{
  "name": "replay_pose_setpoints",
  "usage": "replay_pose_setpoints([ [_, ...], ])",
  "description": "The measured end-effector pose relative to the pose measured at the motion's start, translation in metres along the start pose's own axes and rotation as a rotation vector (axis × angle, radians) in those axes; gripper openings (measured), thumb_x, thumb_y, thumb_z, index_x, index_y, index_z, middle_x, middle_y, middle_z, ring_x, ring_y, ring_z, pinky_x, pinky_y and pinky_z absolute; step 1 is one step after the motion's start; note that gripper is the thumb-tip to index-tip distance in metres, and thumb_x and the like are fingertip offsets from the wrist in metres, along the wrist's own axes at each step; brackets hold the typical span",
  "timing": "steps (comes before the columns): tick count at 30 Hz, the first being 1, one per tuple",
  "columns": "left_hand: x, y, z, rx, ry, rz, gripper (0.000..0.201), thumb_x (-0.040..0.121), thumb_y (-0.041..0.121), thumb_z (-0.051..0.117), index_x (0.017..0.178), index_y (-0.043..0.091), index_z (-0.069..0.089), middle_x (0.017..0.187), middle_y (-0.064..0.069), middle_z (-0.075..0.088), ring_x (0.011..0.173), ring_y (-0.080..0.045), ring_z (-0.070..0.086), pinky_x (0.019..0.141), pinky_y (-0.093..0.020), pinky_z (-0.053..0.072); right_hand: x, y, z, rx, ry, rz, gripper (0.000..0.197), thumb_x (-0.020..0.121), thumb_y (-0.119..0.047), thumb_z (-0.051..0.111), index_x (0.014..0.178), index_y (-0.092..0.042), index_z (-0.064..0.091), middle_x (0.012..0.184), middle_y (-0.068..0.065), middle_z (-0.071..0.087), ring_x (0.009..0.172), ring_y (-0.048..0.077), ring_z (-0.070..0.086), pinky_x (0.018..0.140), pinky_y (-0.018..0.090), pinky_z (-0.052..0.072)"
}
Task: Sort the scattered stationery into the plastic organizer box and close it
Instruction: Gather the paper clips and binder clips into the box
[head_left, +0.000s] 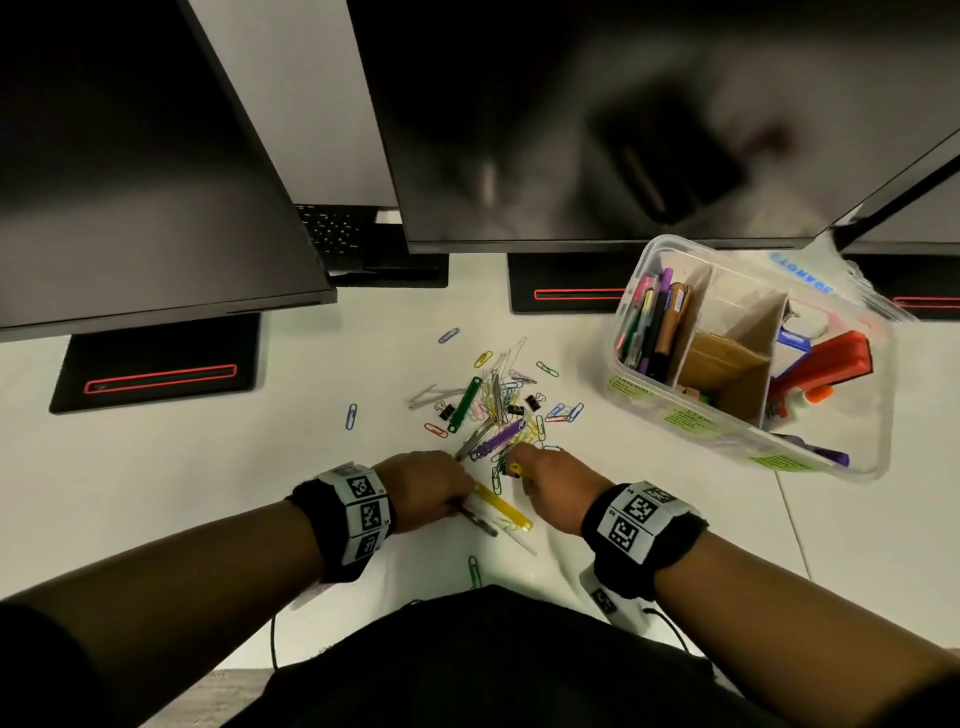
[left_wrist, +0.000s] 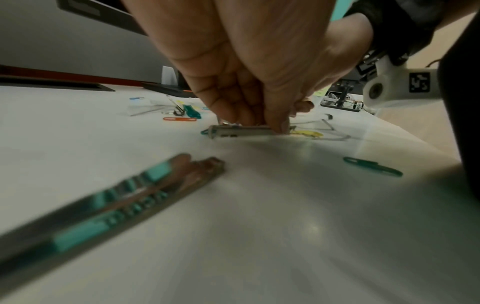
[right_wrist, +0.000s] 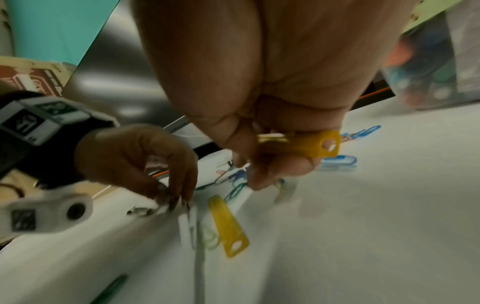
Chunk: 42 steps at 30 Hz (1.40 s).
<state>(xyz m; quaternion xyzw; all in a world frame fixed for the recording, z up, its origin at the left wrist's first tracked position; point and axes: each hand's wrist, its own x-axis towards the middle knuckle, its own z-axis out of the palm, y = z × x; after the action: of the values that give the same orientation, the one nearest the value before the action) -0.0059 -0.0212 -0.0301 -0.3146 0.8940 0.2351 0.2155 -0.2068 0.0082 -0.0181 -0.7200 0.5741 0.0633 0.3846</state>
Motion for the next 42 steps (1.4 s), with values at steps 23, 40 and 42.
replay_pose_setpoints([
  [23,-0.015,-0.026,0.017,0.009,0.094,-0.069,0.037,0.093,0.008,0.044,0.125,0.022,0.055,0.122,-0.005,0.055,0.116,-0.025,0.049,0.093,-0.035,0.043,0.021,-0.005,0.016,-0.231,0.087,0.049,0.017,0.092,-0.018,0.049,0.098,-0.005,0.058,0.107,0.013,0.060,0.099,0.031,0.056,0.075,0.033,0.041],
  [40,-0.010,-0.019,0.019,0.155,0.046,0.067,0.021,0.089,0.022,0.058,0.107,0.013,0.061,0.109,-0.009,0.063,0.104,-0.029,0.056,0.087,-0.037,0.045,-0.002,-0.015,0.011,-0.095,-0.103,-0.014,0.032,0.091,-0.030,0.052,0.117,-0.013,0.047,0.109,0.013,0.062,0.101,0.030,0.058,0.074,0.029,0.037],
  [42,-0.009,-0.017,0.020,0.211,0.035,0.076,0.022,0.095,0.021,0.047,0.110,0.011,0.058,0.115,-0.010,0.059,0.109,-0.028,0.050,0.092,-0.036,0.042,-0.002,-0.016,0.015,-0.100,-0.145,0.029,0.047,0.082,-0.046,0.063,0.114,-0.014,0.049,0.108,0.009,0.061,0.101,0.027,0.056,0.074,0.029,0.038],
])
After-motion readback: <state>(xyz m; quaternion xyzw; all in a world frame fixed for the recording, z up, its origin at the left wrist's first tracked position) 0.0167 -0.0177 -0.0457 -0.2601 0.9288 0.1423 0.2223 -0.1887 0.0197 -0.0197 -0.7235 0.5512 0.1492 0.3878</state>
